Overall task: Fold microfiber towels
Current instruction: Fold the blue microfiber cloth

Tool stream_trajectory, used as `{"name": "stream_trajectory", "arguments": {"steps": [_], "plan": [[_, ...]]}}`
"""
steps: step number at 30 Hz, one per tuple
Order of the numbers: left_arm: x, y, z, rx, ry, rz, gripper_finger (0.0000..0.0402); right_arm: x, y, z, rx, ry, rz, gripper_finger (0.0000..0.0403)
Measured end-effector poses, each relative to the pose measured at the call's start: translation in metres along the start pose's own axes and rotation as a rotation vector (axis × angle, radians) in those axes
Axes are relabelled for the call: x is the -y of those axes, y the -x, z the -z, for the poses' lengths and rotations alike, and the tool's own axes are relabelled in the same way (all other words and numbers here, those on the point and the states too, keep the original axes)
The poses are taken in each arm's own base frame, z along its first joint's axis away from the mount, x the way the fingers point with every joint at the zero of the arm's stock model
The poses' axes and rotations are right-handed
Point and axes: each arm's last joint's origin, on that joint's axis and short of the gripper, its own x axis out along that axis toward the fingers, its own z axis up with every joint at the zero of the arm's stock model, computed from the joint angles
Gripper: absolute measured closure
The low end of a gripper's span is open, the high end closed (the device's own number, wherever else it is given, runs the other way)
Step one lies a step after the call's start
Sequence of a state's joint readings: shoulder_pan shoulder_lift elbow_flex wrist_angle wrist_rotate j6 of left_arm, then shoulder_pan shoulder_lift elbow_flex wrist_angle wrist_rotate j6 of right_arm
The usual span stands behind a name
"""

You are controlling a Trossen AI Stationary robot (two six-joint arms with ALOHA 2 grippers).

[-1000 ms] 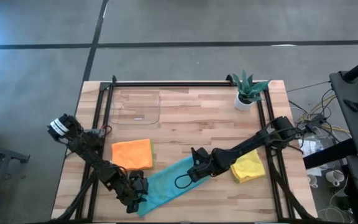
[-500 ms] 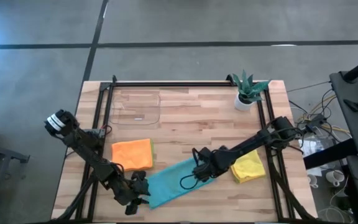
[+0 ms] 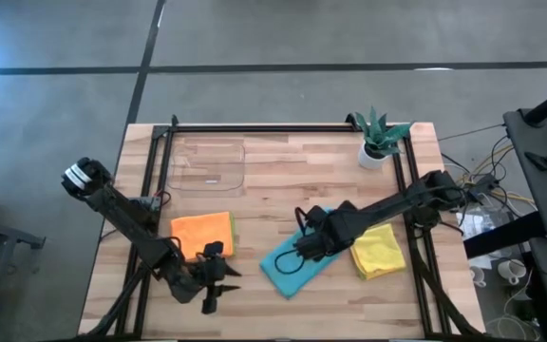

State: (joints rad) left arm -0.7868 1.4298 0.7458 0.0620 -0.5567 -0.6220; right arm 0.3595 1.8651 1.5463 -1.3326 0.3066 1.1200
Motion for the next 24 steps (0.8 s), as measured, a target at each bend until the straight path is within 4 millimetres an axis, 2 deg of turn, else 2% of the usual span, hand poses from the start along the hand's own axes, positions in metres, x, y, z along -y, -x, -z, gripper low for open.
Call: {"name": "stream_trajectory", "arguments": {"steps": [5,16,24], "plan": [[0.000,0.000,-0.002,0.027,0.008,-0.012,0.0262,-0.014,-0.003,-0.001,0.015,-0.008,-0.134,0.0390],[0.000,-0.002,0.000,0.019,-0.005,-0.019,0.0262,-0.033,0.004,0.003,0.000,-0.008,-0.335,0.0390],[0.001,-0.002,-0.001,0.036,0.005,-0.016,0.0262,-0.049,0.009,-0.005,0.087,-0.030,-0.503,0.0390]]}}
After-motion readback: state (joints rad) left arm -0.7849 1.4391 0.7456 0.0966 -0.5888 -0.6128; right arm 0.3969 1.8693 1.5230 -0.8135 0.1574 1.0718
